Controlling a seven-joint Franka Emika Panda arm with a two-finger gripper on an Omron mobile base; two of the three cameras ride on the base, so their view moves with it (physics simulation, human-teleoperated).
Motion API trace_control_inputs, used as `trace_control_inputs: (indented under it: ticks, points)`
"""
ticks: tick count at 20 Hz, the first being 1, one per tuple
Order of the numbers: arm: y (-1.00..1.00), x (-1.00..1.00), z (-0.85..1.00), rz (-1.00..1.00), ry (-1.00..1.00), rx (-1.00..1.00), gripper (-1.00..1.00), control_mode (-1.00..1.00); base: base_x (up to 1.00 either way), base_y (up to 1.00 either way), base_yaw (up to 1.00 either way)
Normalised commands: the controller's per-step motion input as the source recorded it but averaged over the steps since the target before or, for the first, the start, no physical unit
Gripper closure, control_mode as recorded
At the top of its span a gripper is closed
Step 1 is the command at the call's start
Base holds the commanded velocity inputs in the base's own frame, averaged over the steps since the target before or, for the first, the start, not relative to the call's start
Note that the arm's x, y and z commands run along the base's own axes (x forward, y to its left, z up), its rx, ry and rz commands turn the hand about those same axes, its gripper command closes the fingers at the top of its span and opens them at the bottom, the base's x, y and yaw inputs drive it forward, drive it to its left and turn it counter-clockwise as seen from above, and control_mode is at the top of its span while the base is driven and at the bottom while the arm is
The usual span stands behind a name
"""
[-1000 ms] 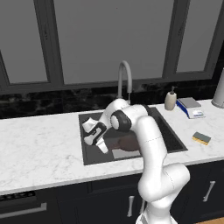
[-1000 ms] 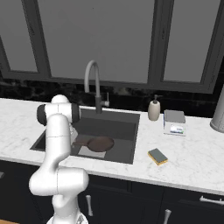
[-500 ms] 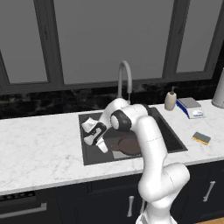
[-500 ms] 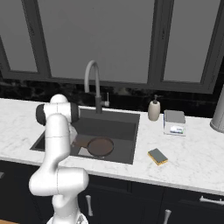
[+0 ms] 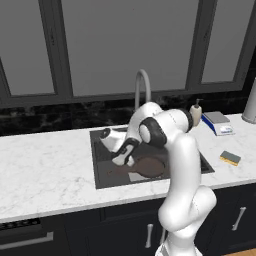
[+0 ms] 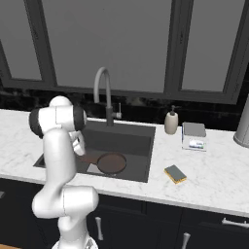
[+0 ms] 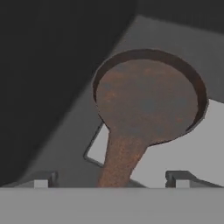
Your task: Pick the pan and sponge and place them into the sink. Then turn on the water.
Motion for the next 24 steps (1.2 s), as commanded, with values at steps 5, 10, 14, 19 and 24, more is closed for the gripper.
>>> trace_control_inputs:
  ticks: [5,10,14,19,24]
  points:
    - [0.01,-1.0,0.71,-0.06,-0.76,0.04,-1.0,-1.0,0.0,0.0,0.0]
    - [0.23,-1.0,1.0,-0.08,-0.56,0.0,-1.0,-1.0,0.0,0.0,0.0]
    - [0.42,-1.0,0.78,-0.01,-0.32,0.0,-1.0,-1.0,0.0,0.0,0.0]
    - [0.33,-1.0,0.62,0.0,-0.17,0.03,-1.0,-1.0,0.0,0.0,0.0]
    - [-0.01,-1.0,0.66,0.0,-0.15,0.22,-1.0,-1.0,0.0,0.0,0.0]
